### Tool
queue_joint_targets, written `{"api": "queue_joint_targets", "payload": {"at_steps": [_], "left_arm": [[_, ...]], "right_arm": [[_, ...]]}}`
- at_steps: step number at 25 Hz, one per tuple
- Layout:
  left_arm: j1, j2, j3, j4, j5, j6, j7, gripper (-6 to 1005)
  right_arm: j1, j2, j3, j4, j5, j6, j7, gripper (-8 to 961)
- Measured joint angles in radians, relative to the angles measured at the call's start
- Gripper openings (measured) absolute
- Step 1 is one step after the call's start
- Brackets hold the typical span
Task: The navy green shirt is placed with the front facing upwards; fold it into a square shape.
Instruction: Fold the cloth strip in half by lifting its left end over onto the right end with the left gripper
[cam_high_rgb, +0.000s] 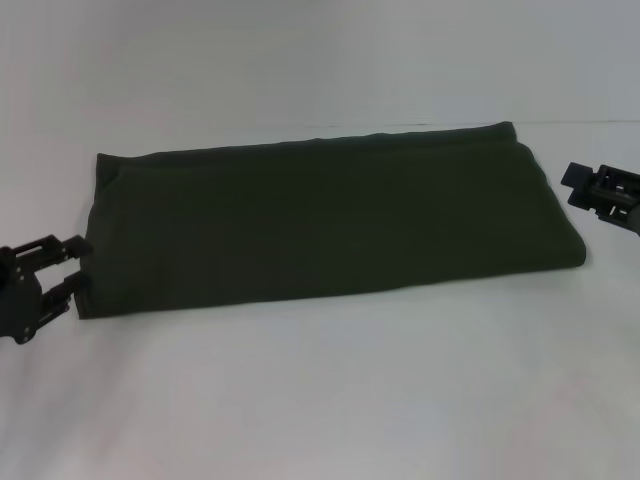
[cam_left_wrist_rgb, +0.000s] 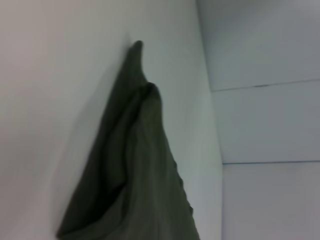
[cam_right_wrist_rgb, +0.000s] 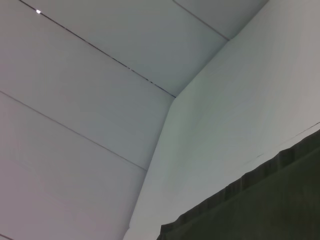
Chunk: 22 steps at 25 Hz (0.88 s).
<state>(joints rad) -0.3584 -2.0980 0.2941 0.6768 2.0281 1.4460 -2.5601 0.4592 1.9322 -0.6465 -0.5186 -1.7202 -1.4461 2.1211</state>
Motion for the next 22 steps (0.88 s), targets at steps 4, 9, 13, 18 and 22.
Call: {"api": "queue_joint_targets", "payload": {"at_steps": [4,9,13,18,22], "left_arm": [[-0.002,0.000,-0.001,-0.018,0.008,-0.030,-0.002,514],[-0.005,0.000,-0.002,-0.037,0.008,-0.068,-0.002,518],[-0.002,0.002,-0.002,-0.056,0.009,-0.086,-0.017,601],[0.003,-0.001,-0.003,-0.062,0.008,-0.125,-0.055,716],[0.001,-0.001,-0.001,-0.074,0.009,-0.161,-0.067,702]], "right_arm": [[0.000,0.002,0.000,0.000,-0.003,0.004,-0.013,582],[0.001,-0.001,0.001,-0.001,0.000,-0.002,-0.026,582],[0.002,-0.001,0.001,0.000,0.002,-0.003,-0.032,582],[0.000,0.000,0.010,0.001,0.003,-0.004,-0.032,582],[-0.006,0.001,0.014,0.001,0.003,-0.007,-0.032,582]]}}
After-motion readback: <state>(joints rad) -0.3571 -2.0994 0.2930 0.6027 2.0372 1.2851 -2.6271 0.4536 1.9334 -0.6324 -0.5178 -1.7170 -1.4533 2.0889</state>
